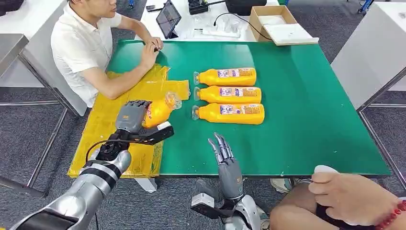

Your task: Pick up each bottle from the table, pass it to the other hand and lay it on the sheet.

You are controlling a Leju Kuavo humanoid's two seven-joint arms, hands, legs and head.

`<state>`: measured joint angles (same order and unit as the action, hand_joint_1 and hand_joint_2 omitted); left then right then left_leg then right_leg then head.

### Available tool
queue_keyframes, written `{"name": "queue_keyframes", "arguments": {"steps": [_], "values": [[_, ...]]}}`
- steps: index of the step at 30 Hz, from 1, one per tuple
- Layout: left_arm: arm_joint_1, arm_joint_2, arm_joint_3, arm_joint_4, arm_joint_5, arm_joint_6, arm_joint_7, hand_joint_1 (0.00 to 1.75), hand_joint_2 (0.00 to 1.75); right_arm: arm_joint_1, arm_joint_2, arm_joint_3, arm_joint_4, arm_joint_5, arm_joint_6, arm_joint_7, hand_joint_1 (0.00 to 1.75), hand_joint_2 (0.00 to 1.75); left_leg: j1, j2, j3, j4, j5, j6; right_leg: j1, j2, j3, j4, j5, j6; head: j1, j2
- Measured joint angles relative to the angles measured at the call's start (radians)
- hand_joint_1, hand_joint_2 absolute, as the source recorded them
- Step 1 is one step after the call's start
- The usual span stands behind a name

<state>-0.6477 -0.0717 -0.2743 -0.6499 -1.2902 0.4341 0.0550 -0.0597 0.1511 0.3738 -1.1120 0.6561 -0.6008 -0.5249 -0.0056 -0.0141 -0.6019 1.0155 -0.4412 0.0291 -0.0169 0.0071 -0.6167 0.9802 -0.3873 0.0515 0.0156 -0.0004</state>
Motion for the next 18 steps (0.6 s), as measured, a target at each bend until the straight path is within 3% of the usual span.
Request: {"name": "queue_keyframes", "arguments": {"steps": [8, 18], "values": [[-0.066, -0.001, -0.032, 0.149, -0.022, -0.138, 0.047, 1.75, 0.00, -0.002, 0.011, -0.002, 0.038, -0.026, 0.001, -0.019, 0.00, 0.00, 0.000, 0.002, 0.000, 0.000, 0.000, 0.000, 0.000, 0.000, 0.000, 0.000, 0.000, 0.000, 0.000, 0.000], [-0.084, -0.001, -0.063, 0.212, -0.080, -0.153, 0.047, 1.75, 0.00, -0.004, 0.014, -0.010, 0.081, -0.038, -0.010, -0.028, 0.00, 0.00, 0.000, 0.003, 0.002, 0.000, 0.000, 0.000, 0.000, 0.001, 0.001, 0.000, 0.000, 0.000, 0.000, 0.000]]}}
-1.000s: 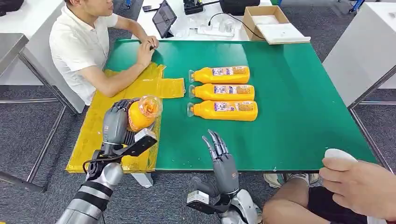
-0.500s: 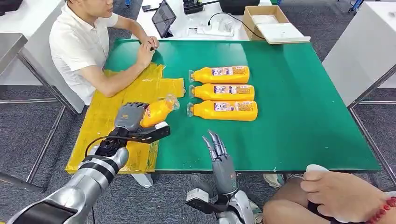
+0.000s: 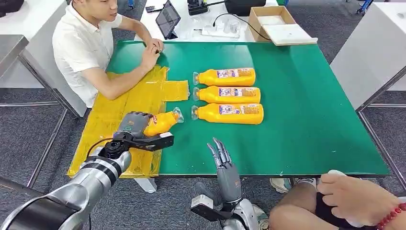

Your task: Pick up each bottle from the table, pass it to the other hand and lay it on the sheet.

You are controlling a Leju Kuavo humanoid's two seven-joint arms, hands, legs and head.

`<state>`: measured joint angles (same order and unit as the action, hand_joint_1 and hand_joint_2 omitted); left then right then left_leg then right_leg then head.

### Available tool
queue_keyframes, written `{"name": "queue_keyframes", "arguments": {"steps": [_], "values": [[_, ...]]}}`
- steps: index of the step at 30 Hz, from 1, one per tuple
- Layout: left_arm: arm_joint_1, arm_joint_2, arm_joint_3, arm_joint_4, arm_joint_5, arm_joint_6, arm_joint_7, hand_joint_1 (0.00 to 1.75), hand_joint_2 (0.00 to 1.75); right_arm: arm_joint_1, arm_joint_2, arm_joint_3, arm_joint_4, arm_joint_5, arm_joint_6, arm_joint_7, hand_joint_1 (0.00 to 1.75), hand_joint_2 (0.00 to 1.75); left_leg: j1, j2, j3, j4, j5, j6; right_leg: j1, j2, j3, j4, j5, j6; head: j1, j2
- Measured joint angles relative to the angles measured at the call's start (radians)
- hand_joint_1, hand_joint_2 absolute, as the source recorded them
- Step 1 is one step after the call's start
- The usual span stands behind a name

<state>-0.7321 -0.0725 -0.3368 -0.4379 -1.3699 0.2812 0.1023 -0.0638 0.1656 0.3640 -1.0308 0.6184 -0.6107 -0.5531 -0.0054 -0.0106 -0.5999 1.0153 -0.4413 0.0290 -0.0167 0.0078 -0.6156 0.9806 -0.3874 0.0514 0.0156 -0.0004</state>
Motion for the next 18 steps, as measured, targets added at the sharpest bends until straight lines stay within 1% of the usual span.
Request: {"name": "queue_keyframes", "arguments": {"steps": [4, 7, 8, 9, 10, 11, 12, 14, 16, 18], "values": [[0.001, -0.001, -0.017, 0.008, -0.008, -0.030, -0.050, 1.75, 0.00, 0.000, 0.001, -0.004, 0.010, -0.014, -0.001, -0.005, 0.00, 0.00, 0.000, 0.000, 0.000, 0.000, 0.000, 0.000, 0.000, 0.000, 0.000, 0.000, 0.000, 0.000, 0.000, 0.000], [0.003, -0.004, -0.029, 0.010, -0.009, -0.031, -0.064, 1.75, 0.00, 0.000, 0.002, -0.007, 0.016, -0.021, -0.001, -0.011, 0.00, 0.00, 0.000, 0.000, 0.000, 0.000, 0.000, 0.000, 0.000, 0.000, 0.000, 0.000, 0.000, 0.000, 0.000, 0.000], [0.003, -0.005, -0.031, 0.010, -0.009, -0.032, -0.069, 1.45, 0.00, -0.001, 0.002, -0.008, 0.018, -0.023, -0.001, -0.012, 0.00, 0.00, 0.000, 0.000, 0.000, 0.000, 0.000, 0.000, 0.000, 0.000, 0.000, 0.000, 0.000, 0.000, 0.000, 0.000], [0.003, -0.006, -0.032, 0.011, -0.006, -0.036, -0.077, 1.03, 0.00, -0.001, 0.002, -0.008, 0.020, -0.024, -0.001, -0.013, 0.00, 0.00, 0.000, 0.000, 0.000, 0.000, 0.000, 0.000, 0.000, 0.000, 0.001, 0.000, 0.000, 0.000, 0.000, 0.000], [0.003, -0.007, -0.032, 0.013, 0.001, -0.043, -0.088, 0.40, 0.00, -0.001, 0.003, -0.009, 0.023, -0.025, -0.001, -0.014, 0.00, 0.00, 0.000, 0.000, 0.001, 0.000, 0.000, 0.000, 0.000, 0.000, 0.001, 0.000, 0.000, 0.000, 0.000, 0.000], [0.003, -0.007, -0.032, 0.014, 0.008, -0.048, -0.097, 0.03, 0.00, -0.001, 0.003, -0.010, 0.025, -0.027, -0.001, -0.015, 0.00, 0.00, 0.000, 0.000, 0.001, 0.000, 0.000, 0.000, 0.000, 0.000, 0.001, 0.000, 0.000, 0.000, 0.000, 0.000], [0.004, -0.008, -0.032, 0.015, 0.019, -0.055, -0.110, 0.00, 0.00, -0.001, 0.004, -0.010, 0.027, -0.028, -0.001, -0.017, 0.00, 0.00, 0.000, 0.000, 0.001, 0.000, 0.000, 0.000, 0.000, 0.000, 0.001, 0.000, 0.000, 0.000, 0.000, 0.000], [0.010, -0.011, -0.032, 0.017, 0.056, -0.080, -0.158, 0.00, 0.00, -0.002, 0.004, -0.010, 0.031, -0.033, -0.002, -0.026, 0.00, 0.00, 0.000, 0.000, 0.001, 0.000, 0.000, 0.000, 0.000, 0.000, 0.001, 0.000, 0.000, 0.000, 0.000, 0.000], [0.016, -0.011, -0.026, 0.017, 0.138, -0.124, -0.245, 0.00, 0.00, -0.002, 0.003, -0.010, 0.037, -0.041, -0.005, -0.037, 0.00, 0.00, 0.000, -0.001, 0.001, 0.000, 0.000, 0.000, 0.000, 0.000, 0.001, 0.000, 0.000, 0.000, -0.001, 0.000], [0.016, -0.015, -0.008, 0.017, 0.238, -0.193, -0.346, 0.00, 0.00, -0.004, 0.003, -0.012, 0.046, -0.051, -0.007, -0.050, 0.00, 0.00, 0.000, -0.007, 0.002, 0.000, 0.000, 0.000, 0.000, -0.003, 0.004, 0.000, -0.001, -0.001, 0.000, 0.000]]}}
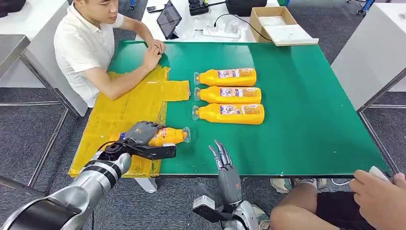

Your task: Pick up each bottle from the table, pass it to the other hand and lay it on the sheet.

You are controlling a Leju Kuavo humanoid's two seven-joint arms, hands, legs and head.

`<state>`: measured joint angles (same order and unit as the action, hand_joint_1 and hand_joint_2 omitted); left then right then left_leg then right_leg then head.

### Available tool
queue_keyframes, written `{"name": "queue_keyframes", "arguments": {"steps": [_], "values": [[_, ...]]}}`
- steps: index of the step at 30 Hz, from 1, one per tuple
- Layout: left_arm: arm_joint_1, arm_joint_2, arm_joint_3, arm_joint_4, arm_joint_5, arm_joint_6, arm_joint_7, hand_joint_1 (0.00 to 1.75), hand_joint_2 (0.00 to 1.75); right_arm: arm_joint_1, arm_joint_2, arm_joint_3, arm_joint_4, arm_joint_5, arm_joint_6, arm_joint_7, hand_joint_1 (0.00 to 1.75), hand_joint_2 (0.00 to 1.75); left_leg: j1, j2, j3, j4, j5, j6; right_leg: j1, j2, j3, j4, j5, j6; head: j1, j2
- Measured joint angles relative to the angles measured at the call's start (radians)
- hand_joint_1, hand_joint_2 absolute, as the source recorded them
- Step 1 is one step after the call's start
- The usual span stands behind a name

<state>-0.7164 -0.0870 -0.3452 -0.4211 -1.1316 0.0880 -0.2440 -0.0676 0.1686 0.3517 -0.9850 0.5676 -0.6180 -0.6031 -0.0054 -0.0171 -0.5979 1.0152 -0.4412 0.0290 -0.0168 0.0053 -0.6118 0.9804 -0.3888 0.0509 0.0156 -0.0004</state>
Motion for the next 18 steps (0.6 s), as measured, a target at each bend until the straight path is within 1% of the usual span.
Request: {"name": "queue_keyframes", "arguments": {"steps": [2, 3, 4, 7, 13, 16, 17, 18], "values": [[0.005, -0.001, 0.019, -0.005, 0.080, -0.060, -0.082, 0.00, 0.00, -0.006, 0.000, -0.001, 0.011, -0.014, -0.001, -0.016, 0.00, 0.00, 0.000, -0.003, 0.000, 0.000, 0.000, 0.000, 0.000, -0.002, 0.002, 0.000, 0.000, 0.000, -0.001, 0.000], [0.005, -0.001, 0.029, -0.010, 0.122, -0.085, -0.109, 0.00, 0.00, -0.011, -0.002, -0.001, 0.018, -0.019, -0.002, -0.023, 0.00, 0.00, 0.000, -0.003, 0.001, 0.000, 0.001, 0.001, 0.000, -0.003, 0.002, 0.000, 0.000, 0.000, 0.001, 0.000], [0.006, 0.000, 0.034, -0.013, 0.154, -0.104, -0.132, 0.00, 0.00, -0.015, -0.002, -0.001, 0.026, -0.026, -0.003, -0.031, 0.00, 0.00, 0.000, -0.003, 0.001, 0.000, 0.001, 0.001, 0.000, -0.003, 0.003, 0.000, 0.000, 0.000, 0.000, 0.000], [0.018, 0.002, 0.037, -0.030, 0.216, -0.114, -0.157, 0.00, 0.00, -0.022, -0.002, -0.002, 0.045, -0.037, -0.007, -0.046, 0.00, 0.00, 0.000, -0.003, 0.001, 0.000, 0.001, 0.001, 0.000, -0.003, 0.003, 0.000, 0.000, 0.000, 0.000, 0.000], [0.036, 0.009, 0.037, -0.055, 0.244, -0.100, -0.174, 0.00, 0.00, -0.029, -0.003, -0.003, 0.069, -0.042, -0.010, -0.050, 0.00, 0.00, 0.000, -0.003, 0.001, 0.000, 0.002, 0.001, 0.000, -0.003, 0.003, 0.000, 0.001, 0.000, 0.000, 0.000], [0.058, 0.019, 0.035, -0.076, 0.292, -0.072, -0.211, 0.00, 0.00, -0.033, -0.004, -0.004, 0.078, -0.046, -0.011, -0.052, 0.00, 0.00, 0.000, -0.003, 0.001, 0.000, 0.001, 0.001, 0.000, -0.003, 0.002, 0.000, 0.001, 0.000, 0.000, 0.000], [0.066, 0.022, 0.035, -0.087, 0.326, -0.064, -0.229, 0.00, 1.75, -0.034, -0.005, -0.004, 0.081, -0.048, -0.011, -0.053, 0.00, 0.00, 0.000, -0.003, 0.000, 0.000, 0.001, 0.001, 0.000, -0.003, 0.002, 0.000, 0.000, 0.000, 0.000, 0.000], [0.075, 0.026, 0.035, -0.099, 0.359, -0.053, -0.246, 0.00, 1.75, -0.034, -0.006, -0.004, 0.085, -0.049, -0.011, -0.054, 0.00, 0.00, 0.000, -0.003, 0.000, 0.000, 0.001, 0.001, 0.000, -0.003, 0.001, 0.000, 0.000, 0.000, 0.000, 0.000]]}}
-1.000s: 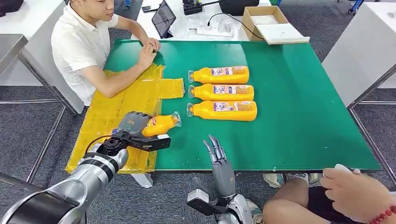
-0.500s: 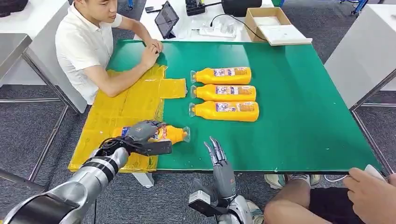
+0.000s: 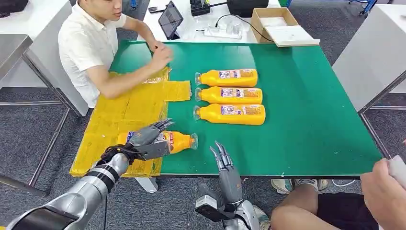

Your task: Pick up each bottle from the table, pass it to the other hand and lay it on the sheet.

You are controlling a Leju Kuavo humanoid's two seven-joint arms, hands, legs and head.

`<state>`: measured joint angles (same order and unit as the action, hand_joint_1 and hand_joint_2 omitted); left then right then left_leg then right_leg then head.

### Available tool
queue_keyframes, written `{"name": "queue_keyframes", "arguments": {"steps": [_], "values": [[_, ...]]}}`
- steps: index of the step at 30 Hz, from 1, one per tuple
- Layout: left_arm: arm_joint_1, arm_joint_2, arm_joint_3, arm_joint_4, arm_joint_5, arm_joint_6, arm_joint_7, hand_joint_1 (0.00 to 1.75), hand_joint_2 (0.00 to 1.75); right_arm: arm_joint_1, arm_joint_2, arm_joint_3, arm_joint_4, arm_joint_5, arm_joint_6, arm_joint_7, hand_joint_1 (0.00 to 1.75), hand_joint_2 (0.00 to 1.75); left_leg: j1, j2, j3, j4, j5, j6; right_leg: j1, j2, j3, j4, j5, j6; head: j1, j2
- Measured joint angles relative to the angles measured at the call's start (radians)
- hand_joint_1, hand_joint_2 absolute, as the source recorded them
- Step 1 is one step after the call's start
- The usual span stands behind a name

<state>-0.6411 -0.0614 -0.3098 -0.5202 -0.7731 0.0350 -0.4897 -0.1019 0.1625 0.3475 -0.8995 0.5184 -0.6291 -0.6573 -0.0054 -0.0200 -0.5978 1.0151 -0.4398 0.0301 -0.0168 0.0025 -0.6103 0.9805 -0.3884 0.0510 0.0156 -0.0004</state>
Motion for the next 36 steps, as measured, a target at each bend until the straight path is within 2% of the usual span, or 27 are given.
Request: {"name": "queue_keyframes", "arguments": {"steps": [2, 7, 11, 14, 18, 19, 22, 26, 28, 36], "values": [[0.035, 0.005, 0.008, -0.041, 0.076, 0.043, -0.032, 0.00, 1.75, -0.001, 0.000, 0.000, 0.007, -0.002, 0.000, -0.001, 0.00, 0.00, 0.000, 0.000, -0.001, 0.000, 0.000, 0.000, 0.000, 0.000, -0.002, 0.000, 0.000, 0.000, 0.000, 0.000], [0.110, -0.009, 0.055, -0.187, 0.205, 0.267, -0.045, 0.00, 1.75, -0.002, 0.002, 0.000, 0.018, 0.010, 0.000, 0.008, 0.00, 0.00, 0.000, 0.000, -0.003, 0.000, 0.000, 0.000, 0.000, 0.000, -0.004, 0.000, 0.000, 0.000, 0.000, 0.000], [0.145, -0.019, 0.083, -0.262, 0.260, 0.317, -0.070, 0.00, 1.75, -0.004, 0.004, 0.000, 0.023, 0.017, 0.000, 0.013, 0.00, 0.00, 0.000, 0.001, -0.004, 0.000, 0.000, 0.000, 0.000, 0.000, -0.004, 0.000, 0.000, 0.000, 0.000, 0.000], [0.171, -0.041, 0.134, -0.337, 0.395, 0.429, -0.153, 0.00, 1.75, -0.006, 0.006, 0.002, 0.027, 0.030, 0.000, 0.016, 0.00, 0.00, 0.000, 0.001, -0.004, 0.000, 0.000, 0.000, 0.000, 0.000, -0.005, 0.000, 0.000, 0.000, 0.000, 0.000], [0.212, -0.063, 0.194, -0.469, 0.540, 0.469, -0.175, 0.00, 1.75, -0.016, 0.007, 0.010, 0.028, 0.051, -0.003, 0.026, 0.00, 0.00, 0.000, 0.001, -0.004, 0.000, 0.000, 0.000, 0.000, 0.000, -0.005, 0.000, 0.000, 0.000, 0.000, 0.000], [0.223, -0.068, 0.202, -0.497, 0.556, 0.474, -0.176, 0.00, 1.75, -0.017, 0.006, 0.010, 0.027, 0.056, -0.003, 0.030, 0.00, 1.75, 0.000, 0.001, -0.004, 0.000, 0.000, 0.000, 0.000, 0.000, -0.005, 0.000, 0.000, 0.000, 0.000, 0.000], [0.260, -0.078, 0.212, -0.580, 0.587, 0.492, -0.176, 0.00, 1.75, -0.015, -0.005, 0.010, 0.005, 0.115, -0.005, 0.055, 0.00, 1.75, 0.000, 0.001, -0.005, 0.000, 0.000, 0.000, 0.000, 0.000, -0.005, 0.000, 0.000, 0.000, 0.000, 0.000], [0.312, -0.085, 0.211, -0.689, 0.617, 0.499, -0.176, 0.00, 1.75, -0.015, -0.039, -0.019, -0.063, 0.343, -0.006, 0.134, 0.00, 1.75, 0.000, 0.001, -0.005, 0.000, 0.000, 0.000, 0.000, 0.000, -0.005, -0.001, 0.000, 0.000, 0.000, 0.000], [0.328, -0.089, 0.211, -0.727, 0.617, 0.493, -0.176, 0.00, 1.75, -0.018, -0.058, -0.036, -0.087, 0.397, -0.006, 0.171, 0.00, 1.75, 0.000, 0.000, -0.005, 0.000, 0.000, 0.000, 0.000, 0.000, -0.005, -0.001, 0.000, 0.000, 0.000, 0.000], [0.371, -0.096, 0.209, -0.821, 0.617, 0.485, -0.176, 0.00, 1.75, -0.021, -0.101, -0.061, -0.143, 0.409, -0.006, 0.193, 0.00, 1.75, 0.000, 0.001, -0.005, 0.000, 0.000, 0.000, 0.000, 0.000, -0.006, -0.001, 0.000, 0.000, 0.000, 0.000]]}}
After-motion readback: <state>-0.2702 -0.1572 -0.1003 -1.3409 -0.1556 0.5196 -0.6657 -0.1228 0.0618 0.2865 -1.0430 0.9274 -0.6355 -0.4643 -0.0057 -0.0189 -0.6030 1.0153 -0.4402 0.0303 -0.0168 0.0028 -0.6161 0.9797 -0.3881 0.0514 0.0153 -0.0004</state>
